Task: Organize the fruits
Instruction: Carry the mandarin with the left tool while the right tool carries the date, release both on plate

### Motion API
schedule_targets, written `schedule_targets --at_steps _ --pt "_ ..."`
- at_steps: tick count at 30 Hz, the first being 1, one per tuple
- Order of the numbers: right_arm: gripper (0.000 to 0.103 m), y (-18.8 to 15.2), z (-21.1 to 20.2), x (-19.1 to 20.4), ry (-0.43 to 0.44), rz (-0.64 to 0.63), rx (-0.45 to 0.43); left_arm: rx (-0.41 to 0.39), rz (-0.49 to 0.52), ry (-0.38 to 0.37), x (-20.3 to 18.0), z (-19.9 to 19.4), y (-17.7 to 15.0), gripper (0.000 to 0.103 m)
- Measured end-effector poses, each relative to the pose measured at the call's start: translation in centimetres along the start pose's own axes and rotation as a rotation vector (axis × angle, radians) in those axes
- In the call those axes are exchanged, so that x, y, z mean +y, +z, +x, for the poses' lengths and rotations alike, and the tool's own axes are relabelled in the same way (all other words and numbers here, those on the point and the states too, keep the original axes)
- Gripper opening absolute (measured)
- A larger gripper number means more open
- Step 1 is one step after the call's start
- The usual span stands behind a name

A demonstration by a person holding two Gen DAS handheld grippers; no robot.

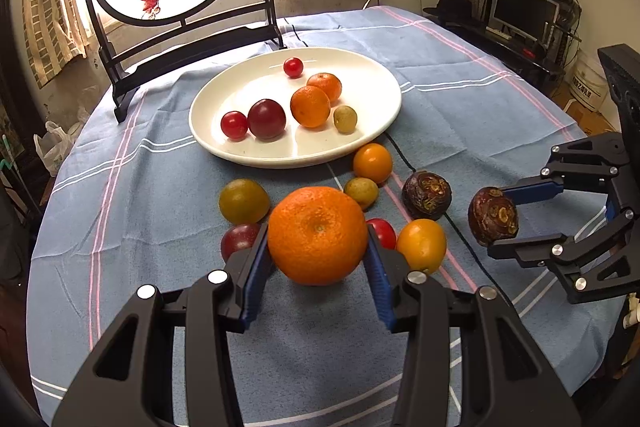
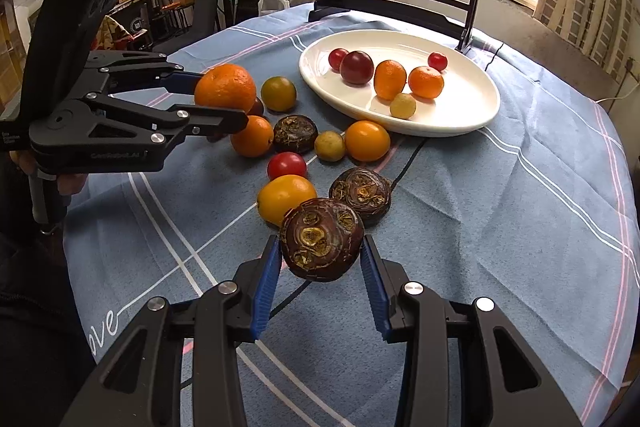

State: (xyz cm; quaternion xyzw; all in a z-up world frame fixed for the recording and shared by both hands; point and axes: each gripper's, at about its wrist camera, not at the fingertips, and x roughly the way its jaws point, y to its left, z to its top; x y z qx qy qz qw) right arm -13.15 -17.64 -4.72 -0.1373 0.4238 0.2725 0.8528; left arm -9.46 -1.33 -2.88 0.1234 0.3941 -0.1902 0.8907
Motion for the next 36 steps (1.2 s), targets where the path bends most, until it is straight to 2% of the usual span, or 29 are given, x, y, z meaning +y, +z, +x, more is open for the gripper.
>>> schedule_targets --at_steps 22,28,32,36 --pt "0.04 0.1 0.0 0.3 0.007 -0.01 0.0 0.001 0.0 0.008 0.6 0.2 0.3 0.044" --pt "0.041 1.8 -1.2 -0.7 -0.024 -0.018 -0.041 -0.038 -0.001 0.054 2.3 0.0 3.0 0.044" --pt "0.041 4.2 -1.9 -2.2 -0.06 -0.018 -0.088 -0.07 -0.003 0.087 3.6 0.4 5.8 0.044" --pt "0.041 7.0 -2.0 -4.1 -0.079 0.007 -0.14 -0.068 -0.024 0.098 4.7 1.7 8.4 0.044"
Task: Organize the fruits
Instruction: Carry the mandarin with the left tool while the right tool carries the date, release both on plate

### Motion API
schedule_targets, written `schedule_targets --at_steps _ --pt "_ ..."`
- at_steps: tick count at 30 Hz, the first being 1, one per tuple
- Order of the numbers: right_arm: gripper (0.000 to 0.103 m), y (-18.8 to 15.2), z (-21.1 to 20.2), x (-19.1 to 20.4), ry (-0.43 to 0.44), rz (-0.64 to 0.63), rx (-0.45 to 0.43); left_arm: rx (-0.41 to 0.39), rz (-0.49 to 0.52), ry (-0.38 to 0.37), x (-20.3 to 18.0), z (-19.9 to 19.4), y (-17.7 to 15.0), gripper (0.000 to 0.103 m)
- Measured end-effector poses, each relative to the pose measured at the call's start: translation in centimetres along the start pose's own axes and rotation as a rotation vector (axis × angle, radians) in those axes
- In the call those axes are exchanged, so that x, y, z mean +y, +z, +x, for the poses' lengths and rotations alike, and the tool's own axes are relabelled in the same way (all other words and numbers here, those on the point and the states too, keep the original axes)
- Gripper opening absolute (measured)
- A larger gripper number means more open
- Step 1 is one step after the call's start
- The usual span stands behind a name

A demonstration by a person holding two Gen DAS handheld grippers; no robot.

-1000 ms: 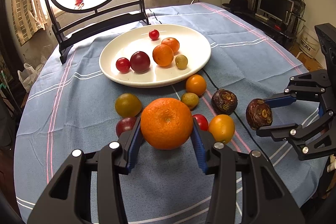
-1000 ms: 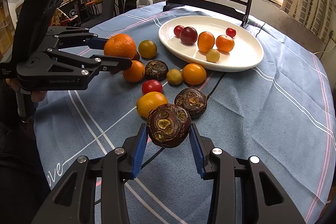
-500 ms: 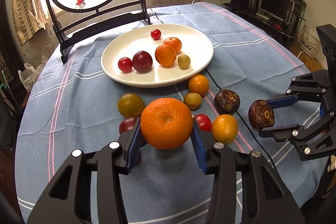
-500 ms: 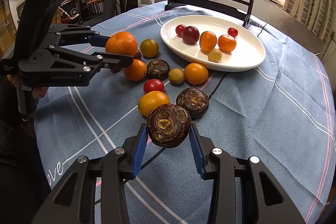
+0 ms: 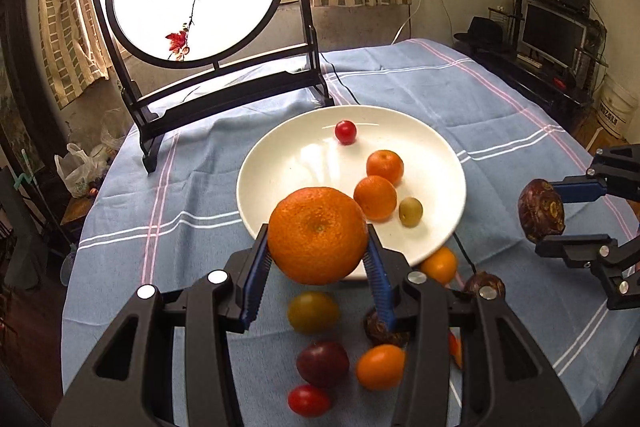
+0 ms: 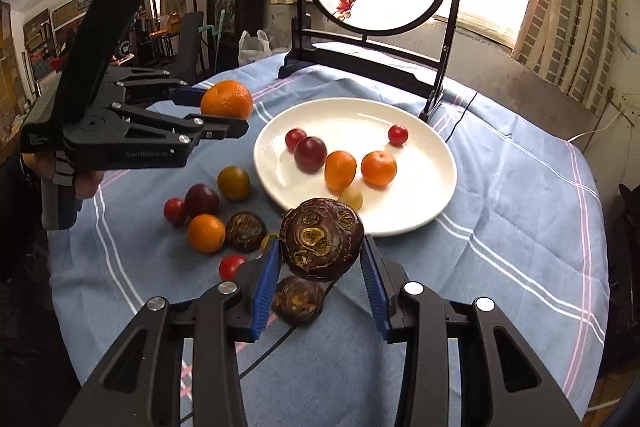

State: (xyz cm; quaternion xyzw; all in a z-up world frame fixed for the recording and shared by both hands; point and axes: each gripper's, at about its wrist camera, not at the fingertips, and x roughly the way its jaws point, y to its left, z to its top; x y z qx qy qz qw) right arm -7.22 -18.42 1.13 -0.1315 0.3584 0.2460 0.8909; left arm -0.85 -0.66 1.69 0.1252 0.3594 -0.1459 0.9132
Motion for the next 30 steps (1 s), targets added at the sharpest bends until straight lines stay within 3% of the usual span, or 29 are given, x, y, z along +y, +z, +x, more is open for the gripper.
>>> schedule_targets --at_steps 8,16,21,23,24,30 --pt "0.041 4.5 4.8 -3.9 -0.054 0.091 -0.013 0.076 -0.056 0.017 1.4 5.9 3.9 0.044" --pt "0.041 6.3 10.1 -7.0 -0.074 0.165 0.028 0.147 -0.106 0.048 2.3 10.8 4.7 0.044" --pt "0.042 6.9 12.5 -8.0 -0.084 0.205 0.039 0.163 -0.115 0.053 2.3 12.3 4.8 0.045" --pt "0.043 7.1 13.3 -8.5 -0.092 0.23 0.043 0.148 -0.123 0.059 2.3 12.3 4.9 0.057" --pt "0.052 7.1 13.6 -8.7 -0.095 0.241 0.042 0.137 -0.129 0.063 2.4 12.2 5.1 0.06" --pt "0.055 6.7 11.6 -8.9 -0.086 0.261 -0.006 0.092 -0.109 0.054 2.6 10.2 5.0 0.063"
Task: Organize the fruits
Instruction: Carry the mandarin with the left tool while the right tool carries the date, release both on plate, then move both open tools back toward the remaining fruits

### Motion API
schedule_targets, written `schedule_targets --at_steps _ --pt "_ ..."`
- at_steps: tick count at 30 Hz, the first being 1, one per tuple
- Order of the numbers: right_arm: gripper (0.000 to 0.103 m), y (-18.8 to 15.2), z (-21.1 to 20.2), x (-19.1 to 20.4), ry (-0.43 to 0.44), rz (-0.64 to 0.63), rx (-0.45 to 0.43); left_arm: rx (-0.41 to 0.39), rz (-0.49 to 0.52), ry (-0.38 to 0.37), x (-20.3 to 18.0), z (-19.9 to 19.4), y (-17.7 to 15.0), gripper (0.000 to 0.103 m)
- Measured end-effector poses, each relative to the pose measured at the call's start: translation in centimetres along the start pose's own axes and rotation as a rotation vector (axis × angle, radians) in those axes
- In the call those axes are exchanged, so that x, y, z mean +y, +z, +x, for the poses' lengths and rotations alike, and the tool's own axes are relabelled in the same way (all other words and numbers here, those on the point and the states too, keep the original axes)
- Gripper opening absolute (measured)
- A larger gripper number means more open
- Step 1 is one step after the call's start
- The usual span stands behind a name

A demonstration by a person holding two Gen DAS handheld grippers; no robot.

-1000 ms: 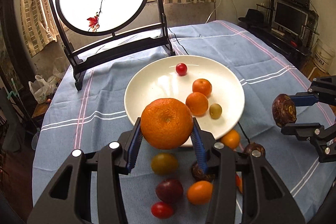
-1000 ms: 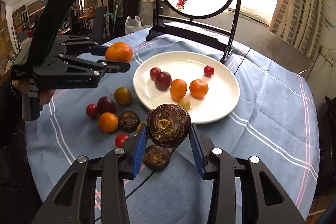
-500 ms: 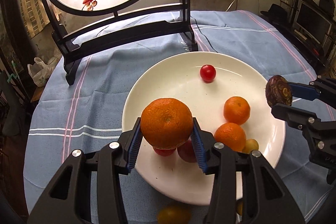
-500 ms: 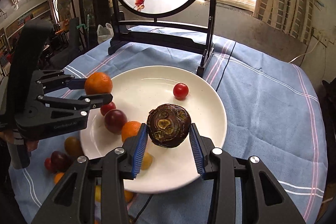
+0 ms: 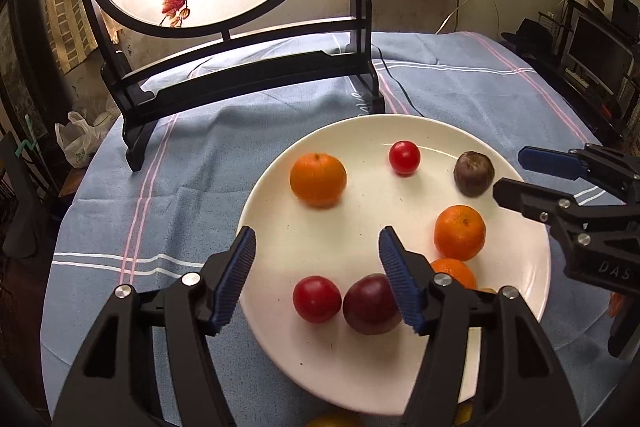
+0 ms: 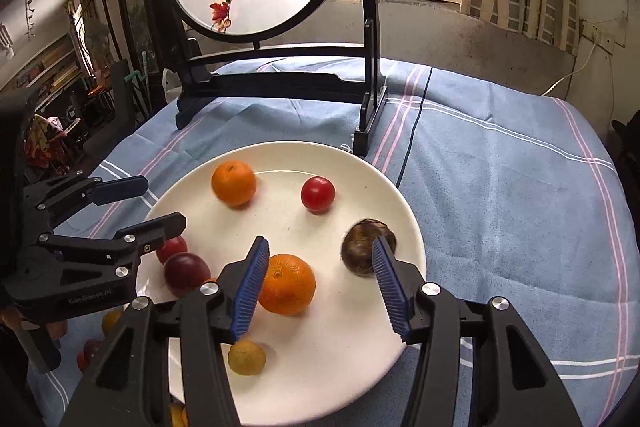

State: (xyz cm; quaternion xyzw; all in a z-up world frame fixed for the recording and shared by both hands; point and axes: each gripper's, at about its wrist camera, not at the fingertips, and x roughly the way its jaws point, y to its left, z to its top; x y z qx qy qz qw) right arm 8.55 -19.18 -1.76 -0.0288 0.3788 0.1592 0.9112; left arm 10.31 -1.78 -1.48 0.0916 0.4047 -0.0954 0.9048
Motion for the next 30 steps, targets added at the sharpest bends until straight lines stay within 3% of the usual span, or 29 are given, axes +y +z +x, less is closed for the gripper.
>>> schedule_targets --at_steps 7,15,21,28,29,30 --pt "0.057 -3.4 -5.7 2.6 0.058 -0.121 -0.016 -0.04 0.008 -0.025 1.1 -4.1 -2.5 0.064" --pt "0.062 -12.0 -11.3 8.1 0.167 -0.28 0.039 -0.083 0.06 -0.044 2.3 -10.2 -9.0 0.071" --pt "0.061 -16.7 -10.8 11.0 0.212 -0.337 0.148 -0.048 0.075 -0.053 3.9 -12.7 -14.9 0.074" --pt "0.06 -16.7 -7.5 11.0 0.195 -0.231 0.221 0.031 0.096 -0.076 4.1 -12.2 -19.1 0.074" --pt "0.056 -16.5 -7.1 10.8 0.2 -0.208 0.22 0.039 0.098 -0.082 3.9 -11.9 -19.3 0.074" --pt "0.043 -16.3 -6.8 10.8 0.208 -0.192 0.225 0.046 0.1 -0.087 3.6 -11.6 -19.3 0.074"
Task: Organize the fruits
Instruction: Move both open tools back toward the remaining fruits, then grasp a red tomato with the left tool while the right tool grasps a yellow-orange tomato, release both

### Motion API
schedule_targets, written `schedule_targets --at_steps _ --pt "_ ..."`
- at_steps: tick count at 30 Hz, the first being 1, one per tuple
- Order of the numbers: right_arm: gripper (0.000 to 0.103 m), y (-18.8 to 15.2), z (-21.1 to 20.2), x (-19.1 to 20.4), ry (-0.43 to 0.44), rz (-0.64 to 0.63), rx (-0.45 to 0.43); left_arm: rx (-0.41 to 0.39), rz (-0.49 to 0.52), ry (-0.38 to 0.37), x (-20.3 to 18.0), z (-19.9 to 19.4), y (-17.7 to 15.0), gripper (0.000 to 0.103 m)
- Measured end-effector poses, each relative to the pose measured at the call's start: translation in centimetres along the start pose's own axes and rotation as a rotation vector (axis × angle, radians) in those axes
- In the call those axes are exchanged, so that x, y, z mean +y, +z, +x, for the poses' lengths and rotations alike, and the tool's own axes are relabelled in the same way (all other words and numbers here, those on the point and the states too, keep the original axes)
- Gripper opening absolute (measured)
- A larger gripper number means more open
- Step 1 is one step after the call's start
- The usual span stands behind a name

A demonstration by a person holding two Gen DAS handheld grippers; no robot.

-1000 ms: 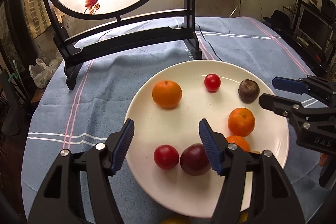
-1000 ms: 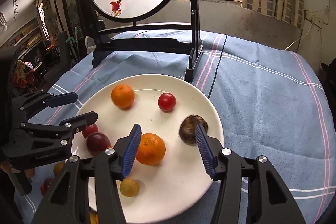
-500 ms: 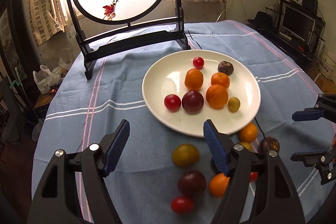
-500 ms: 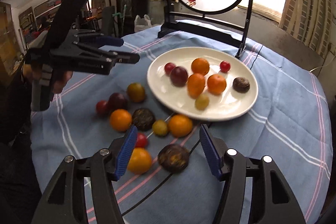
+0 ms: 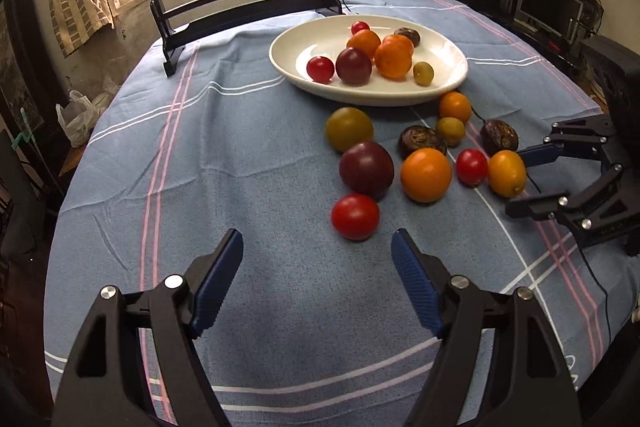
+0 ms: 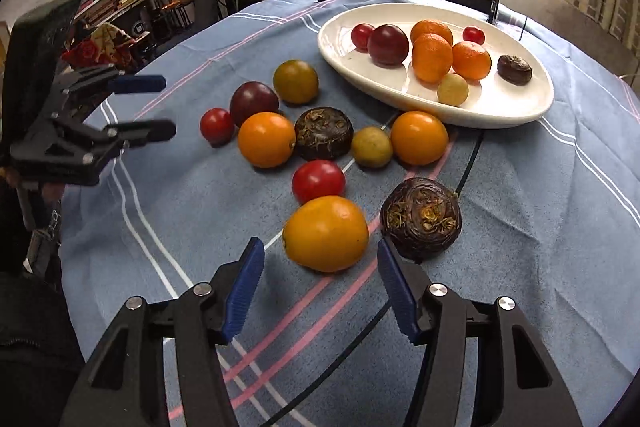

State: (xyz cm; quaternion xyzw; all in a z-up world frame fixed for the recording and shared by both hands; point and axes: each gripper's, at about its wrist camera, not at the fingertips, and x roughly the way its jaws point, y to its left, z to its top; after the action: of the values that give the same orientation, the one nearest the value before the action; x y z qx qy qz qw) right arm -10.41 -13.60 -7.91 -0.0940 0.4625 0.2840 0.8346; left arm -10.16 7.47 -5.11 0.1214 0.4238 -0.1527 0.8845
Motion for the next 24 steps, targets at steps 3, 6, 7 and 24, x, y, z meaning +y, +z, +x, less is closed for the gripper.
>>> schedule_targets --at_steps 3,6,7,24 --pt "0.041 0.1 0.3 0.2 -0.015 -0.016 0.001 0.011 0.006 -0.02 -0.7 1.0 0.3 0.074" --pt "0.041 -0.4 -0.2 1.0 -0.021 -0.059 0.005 0.02 0.022 -0.037 -1.5 2.1 0.8 0.074" --pt "0.041 -0.5 -0.4 0.9 -0.022 -0.061 0.003 0.025 0.025 -0.038 -1.6 2.5 0.9 0.074" --pt "0.041 -0.9 -3.1 -0.3 -0.015 -0.029 -0.062 0.041 -0.008 -0.083 -1.6 2.1 2.4 0.03"
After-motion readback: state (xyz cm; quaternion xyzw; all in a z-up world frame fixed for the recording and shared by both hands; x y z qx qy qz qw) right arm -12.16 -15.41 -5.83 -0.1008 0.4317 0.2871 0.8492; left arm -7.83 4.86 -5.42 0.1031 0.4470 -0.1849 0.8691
